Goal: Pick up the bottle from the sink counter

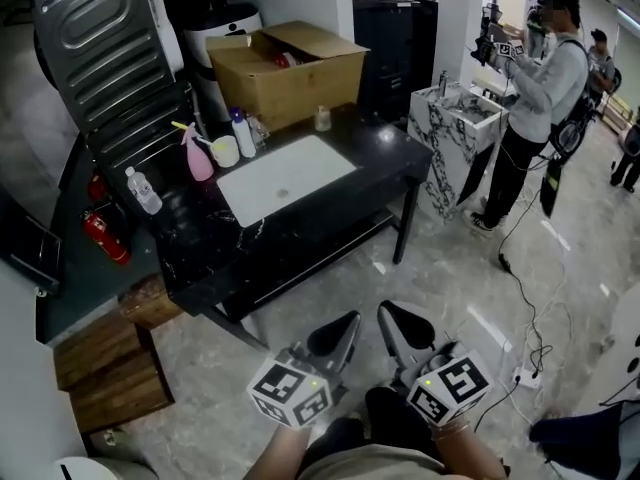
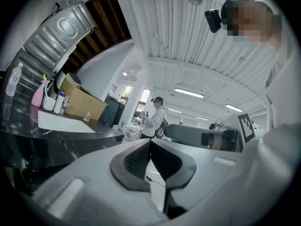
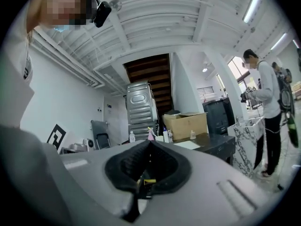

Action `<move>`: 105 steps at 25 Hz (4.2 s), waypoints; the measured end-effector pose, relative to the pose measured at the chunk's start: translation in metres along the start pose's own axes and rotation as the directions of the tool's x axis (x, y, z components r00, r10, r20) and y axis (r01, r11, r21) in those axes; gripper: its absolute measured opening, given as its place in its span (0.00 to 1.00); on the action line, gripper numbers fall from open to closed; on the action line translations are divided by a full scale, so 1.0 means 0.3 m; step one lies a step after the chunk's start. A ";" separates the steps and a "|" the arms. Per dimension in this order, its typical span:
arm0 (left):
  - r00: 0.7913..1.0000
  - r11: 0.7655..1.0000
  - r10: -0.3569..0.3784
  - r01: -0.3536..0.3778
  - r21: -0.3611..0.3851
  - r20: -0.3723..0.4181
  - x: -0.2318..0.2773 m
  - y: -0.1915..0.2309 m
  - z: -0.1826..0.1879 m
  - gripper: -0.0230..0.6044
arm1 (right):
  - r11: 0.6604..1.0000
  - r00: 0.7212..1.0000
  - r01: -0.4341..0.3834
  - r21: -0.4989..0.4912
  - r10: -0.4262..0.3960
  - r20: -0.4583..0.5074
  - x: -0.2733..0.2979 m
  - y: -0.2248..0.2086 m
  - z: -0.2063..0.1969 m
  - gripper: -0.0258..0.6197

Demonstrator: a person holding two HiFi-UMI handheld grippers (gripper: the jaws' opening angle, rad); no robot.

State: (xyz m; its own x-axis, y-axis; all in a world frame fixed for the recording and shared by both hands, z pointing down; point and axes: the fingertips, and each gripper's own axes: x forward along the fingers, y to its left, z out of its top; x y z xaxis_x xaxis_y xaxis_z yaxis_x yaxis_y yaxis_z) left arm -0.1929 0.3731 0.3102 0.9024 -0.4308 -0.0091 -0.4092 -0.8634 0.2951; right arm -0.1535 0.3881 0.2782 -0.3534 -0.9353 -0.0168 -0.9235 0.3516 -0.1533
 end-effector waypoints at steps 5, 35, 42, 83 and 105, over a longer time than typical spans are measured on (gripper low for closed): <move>0.999 0.999 0.038 -0.038 -0.010 0.005 0.071 0.088 -0.002 0.05 | 1.000 1.000 -0.010 0.005 0.010 0.016 0.088 -0.100 0.010 0.04; 0.987 0.985 0.143 -0.149 0.091 0.068 1.004 0.434 0.206 0.05 | 0.988 0.988 -0.152 0.013 0.152 -0.010 0.586 -0.991 0.124 0.04; 0.986 0.985 0.160 -0.162 0.061 0.042 1.061 0.478 0.160 0.05 | 0.989 0.988 -0.150 0.019 0.150 -0.037 0.612 -1.057 0.080 0.04; 0.984 0.984 0.154 -0.161 0.075 0.086 1.498 1.373 0.479 0.05 | 0.979 0.979 -0.201 -0.034 0.200 -0.036 1.621 -1.371 0.170 0.04; 0.970 0.970 0.244 -0.244 -0.019 0.017 1.588 1.594 0.399 0.05 | 0.970 0.959 -0.244 -0.007 0.240 -0.154 1.781 -1.463 0.054 0.04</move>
State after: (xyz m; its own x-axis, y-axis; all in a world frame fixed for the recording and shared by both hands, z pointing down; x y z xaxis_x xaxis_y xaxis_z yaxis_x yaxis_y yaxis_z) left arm 0.0252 -0.2763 0.3328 0.7726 -0.6331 0.0471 -0.6144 -0.7271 0.3064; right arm 0.0654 -0.2666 0.3206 -0.5833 -0.8062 0.0990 -0.8104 0.5694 -0.1376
